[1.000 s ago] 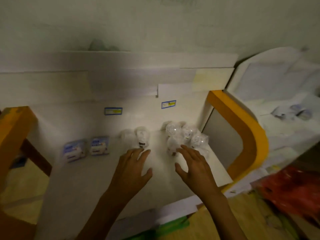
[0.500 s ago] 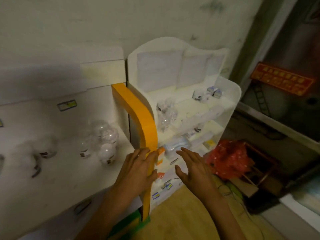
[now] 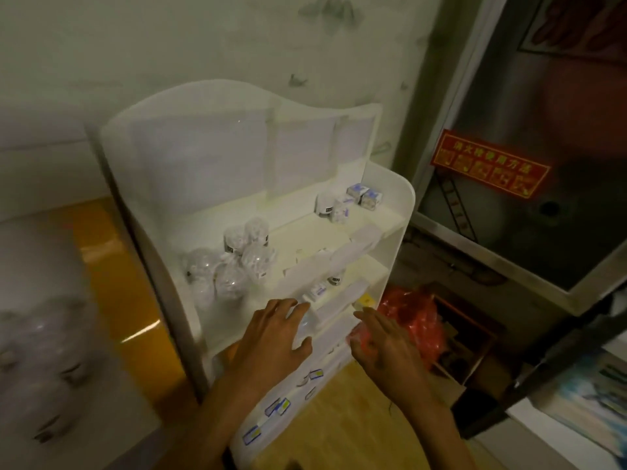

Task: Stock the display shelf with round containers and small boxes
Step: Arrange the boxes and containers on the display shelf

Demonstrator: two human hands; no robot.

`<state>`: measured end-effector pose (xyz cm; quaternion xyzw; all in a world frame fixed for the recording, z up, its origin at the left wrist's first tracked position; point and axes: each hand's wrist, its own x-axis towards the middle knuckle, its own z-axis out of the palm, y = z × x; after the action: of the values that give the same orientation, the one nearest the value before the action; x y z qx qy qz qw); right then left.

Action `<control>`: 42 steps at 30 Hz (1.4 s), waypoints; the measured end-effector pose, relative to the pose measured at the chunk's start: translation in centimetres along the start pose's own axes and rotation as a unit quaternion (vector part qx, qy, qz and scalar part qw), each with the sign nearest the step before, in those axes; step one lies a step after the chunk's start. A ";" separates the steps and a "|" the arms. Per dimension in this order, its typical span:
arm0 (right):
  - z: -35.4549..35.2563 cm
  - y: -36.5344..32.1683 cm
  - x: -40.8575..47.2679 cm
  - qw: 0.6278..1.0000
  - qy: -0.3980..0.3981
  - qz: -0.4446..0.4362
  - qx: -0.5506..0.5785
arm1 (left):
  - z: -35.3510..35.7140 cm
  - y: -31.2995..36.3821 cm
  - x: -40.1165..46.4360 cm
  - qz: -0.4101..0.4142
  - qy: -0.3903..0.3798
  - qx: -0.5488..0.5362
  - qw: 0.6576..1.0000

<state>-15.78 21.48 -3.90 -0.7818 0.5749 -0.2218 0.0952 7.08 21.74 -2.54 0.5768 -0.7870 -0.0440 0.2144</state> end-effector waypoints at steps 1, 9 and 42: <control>-0.2 0.6 1.0 1.000 0.000 0.003 -0.002 | 0.2 -0.1 1.2 0.004 0.004 -0.006 1.000; -0.8 7.1 13.7 1.000 -0.005 0.006 -0.007 | 3.5 -1.8 14.2 -0.038 0.013 -0.018 0.999; 11.5 26.1 53.3 0.912 -0.273 -0.300 0.063 | 17.6 -9.1 43.7 -0.306 0.114 -0.056 0.943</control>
<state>-20.05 -38.30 -11.90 -0.9400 0.2497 -0.0535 0.2264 -2.24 -24.88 -8.78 0.7782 -0.5389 -0.0854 0.3109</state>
